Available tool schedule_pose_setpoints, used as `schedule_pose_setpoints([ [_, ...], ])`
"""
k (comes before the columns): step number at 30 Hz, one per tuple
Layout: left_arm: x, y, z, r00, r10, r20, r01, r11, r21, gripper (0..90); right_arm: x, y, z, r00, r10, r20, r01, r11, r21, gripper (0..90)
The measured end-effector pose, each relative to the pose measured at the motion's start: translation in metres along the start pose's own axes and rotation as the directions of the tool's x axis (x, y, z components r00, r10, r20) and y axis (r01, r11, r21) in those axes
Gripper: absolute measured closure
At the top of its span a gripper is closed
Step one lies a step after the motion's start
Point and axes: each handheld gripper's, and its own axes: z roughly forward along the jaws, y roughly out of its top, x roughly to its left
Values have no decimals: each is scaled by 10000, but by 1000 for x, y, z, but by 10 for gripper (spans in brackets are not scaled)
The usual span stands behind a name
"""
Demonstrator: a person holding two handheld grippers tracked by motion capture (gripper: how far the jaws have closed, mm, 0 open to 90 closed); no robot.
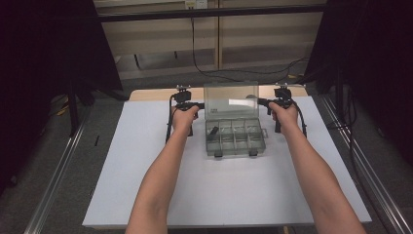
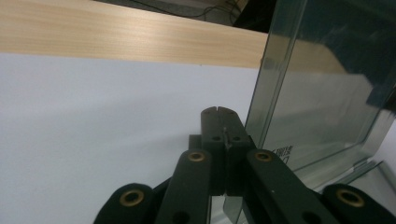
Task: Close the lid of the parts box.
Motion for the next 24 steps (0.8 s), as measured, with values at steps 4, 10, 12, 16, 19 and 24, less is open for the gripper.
schedule_pose_setpoints([
  [4,-8,-1,-6,9990,404,-173,-402,9992,89,900,7,2,-10,9974,-659,303,658,9978,67,900],
  [10,-16,-5,-15,9963,809,-302,-809,9967,35,900,14,-1,-21,9933,-1042,503,1046,9945,-71,900],
  [12,-18,-6,-17,9952,904,-367,-902,9959,66,900,16,-2,-23,9917,-1170,535,1176,9930,-89,900],
  [16,-22,-9,-21,9936,1027,-471,-1023,9947,114,900,21,-3,-28,9872,-1441,679,1445,9895,-4,900],
  [19,-25,-11,-24,9935,985,-578,-979,9951,129,900,24,-3,-31,9813,-1711,883,1709,9852,95,900],
  [24,-27,-13,-25,9939,839,-717,-829,9964,166,900,30,-3,-35,9725,-2023,1154,2004,9793,280,900],
])
